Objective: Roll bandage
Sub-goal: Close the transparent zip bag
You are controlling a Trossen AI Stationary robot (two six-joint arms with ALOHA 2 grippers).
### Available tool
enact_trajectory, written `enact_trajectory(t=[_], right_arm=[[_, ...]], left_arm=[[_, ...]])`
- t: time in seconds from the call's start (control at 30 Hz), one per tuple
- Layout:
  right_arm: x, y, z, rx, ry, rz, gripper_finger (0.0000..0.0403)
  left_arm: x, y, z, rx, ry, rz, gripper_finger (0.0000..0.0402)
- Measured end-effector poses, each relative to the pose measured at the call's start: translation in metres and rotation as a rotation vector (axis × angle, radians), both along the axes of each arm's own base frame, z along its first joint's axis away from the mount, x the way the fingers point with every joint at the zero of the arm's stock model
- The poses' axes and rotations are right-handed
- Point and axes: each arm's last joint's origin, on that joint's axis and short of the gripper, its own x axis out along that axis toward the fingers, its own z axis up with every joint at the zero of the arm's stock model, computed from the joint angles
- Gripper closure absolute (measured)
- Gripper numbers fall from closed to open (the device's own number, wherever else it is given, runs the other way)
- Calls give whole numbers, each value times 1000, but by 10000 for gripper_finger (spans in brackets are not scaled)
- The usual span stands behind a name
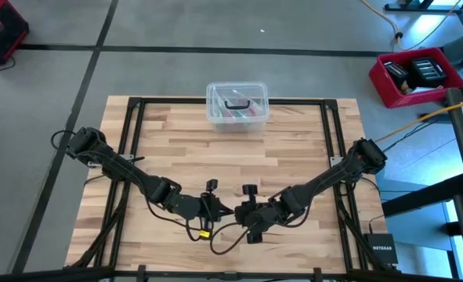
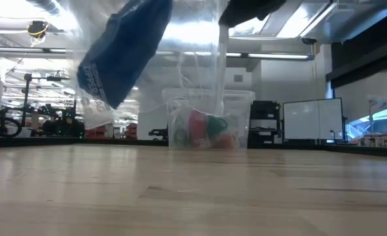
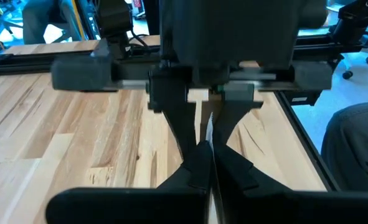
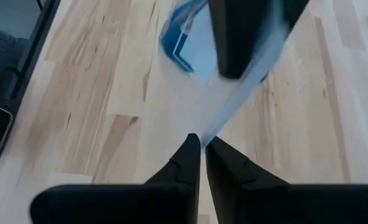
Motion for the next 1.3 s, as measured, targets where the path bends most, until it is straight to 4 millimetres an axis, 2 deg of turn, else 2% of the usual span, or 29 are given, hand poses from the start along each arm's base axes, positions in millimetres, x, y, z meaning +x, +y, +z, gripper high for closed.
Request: enact_trajectory(t=[0.23, 0.57, 0.77, 0.87, 0.97, 1.17, 1.3], right_arm=[[-2, -1, -24, 27, -51, -4, 375], [-15, -8, -64, 70, -70, -34, 375], [-21, -12, -75, 93, -39, -75, 375], [-21, -12, -75, 96, -36, -78, 366], [-25, -13, -72, 75, 11, -75, 335], [-49, -24, -40, 89, 202, -93, 251], [-67, -23, -20, 93, 153, -95, 212]], left_arm=[[0, 1, 0, 10, -5, 15, 401], [0, 1, 0, 13, -6, 16, 401], [1, 2, 1, 11, -14, 25, 401], [1, 3, 1, 11, -10, 31, 401], [1, 3, 0, 15, 1, 32, 401], [1, 3, 0, 18, 0, 34, 401], [-1, 1, 1, 55, -17, 46, 401]])
